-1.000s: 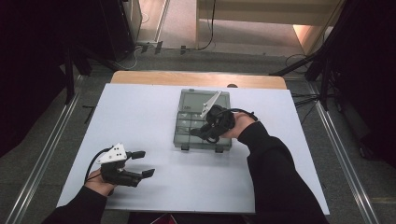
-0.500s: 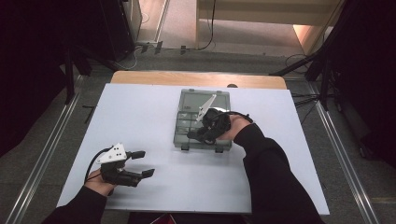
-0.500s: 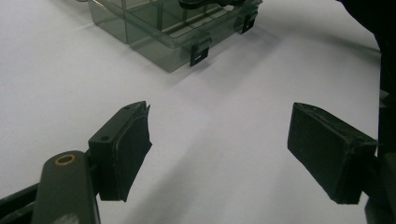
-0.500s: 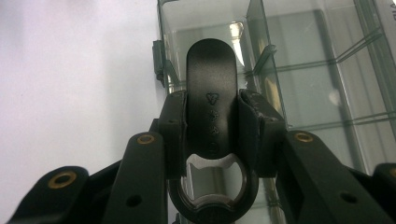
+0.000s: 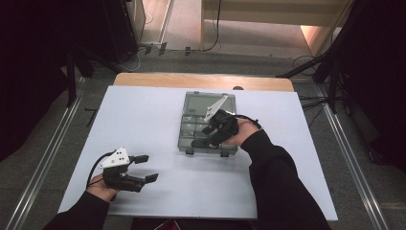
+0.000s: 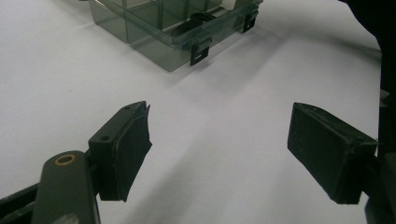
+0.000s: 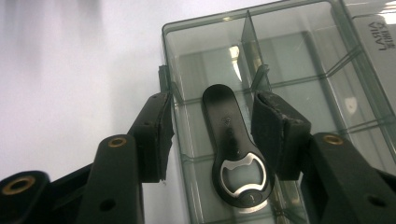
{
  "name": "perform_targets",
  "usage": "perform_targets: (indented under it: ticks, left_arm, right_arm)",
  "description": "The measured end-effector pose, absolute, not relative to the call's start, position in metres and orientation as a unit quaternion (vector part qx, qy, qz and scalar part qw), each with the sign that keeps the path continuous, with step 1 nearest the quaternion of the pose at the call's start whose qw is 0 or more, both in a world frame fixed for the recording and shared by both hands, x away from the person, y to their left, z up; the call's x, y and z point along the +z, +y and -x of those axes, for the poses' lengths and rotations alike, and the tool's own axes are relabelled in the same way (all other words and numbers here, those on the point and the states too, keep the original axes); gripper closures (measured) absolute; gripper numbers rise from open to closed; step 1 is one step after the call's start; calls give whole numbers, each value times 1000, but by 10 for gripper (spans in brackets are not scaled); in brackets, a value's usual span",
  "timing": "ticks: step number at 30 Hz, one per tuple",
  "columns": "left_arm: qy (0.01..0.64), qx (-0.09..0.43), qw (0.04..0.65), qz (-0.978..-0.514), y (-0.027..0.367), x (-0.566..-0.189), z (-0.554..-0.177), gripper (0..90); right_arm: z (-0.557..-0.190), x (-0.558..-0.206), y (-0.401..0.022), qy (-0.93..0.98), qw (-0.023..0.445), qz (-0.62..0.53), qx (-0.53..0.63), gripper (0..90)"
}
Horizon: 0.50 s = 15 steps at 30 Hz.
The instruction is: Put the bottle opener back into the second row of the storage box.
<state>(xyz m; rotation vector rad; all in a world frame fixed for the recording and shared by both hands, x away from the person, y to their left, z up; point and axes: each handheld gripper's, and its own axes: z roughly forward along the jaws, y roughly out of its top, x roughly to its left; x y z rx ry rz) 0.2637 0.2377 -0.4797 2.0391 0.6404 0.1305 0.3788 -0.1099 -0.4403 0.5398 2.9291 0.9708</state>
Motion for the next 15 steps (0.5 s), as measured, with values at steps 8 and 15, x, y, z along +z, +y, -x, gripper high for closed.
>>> perform_targets:
  ticks: [8, 15]
  left_arm:
    - [262, 52, 479, -836, 237, -480, -264, 211]
    - [262, 54, 477, -837, 237, -480, -264, 211]
  right_arm:
    - [-369, -437, -120, 910, 0, -230, 345, 367]
    - [-359, -436, -127, 893, 2, -280, 352, 276]
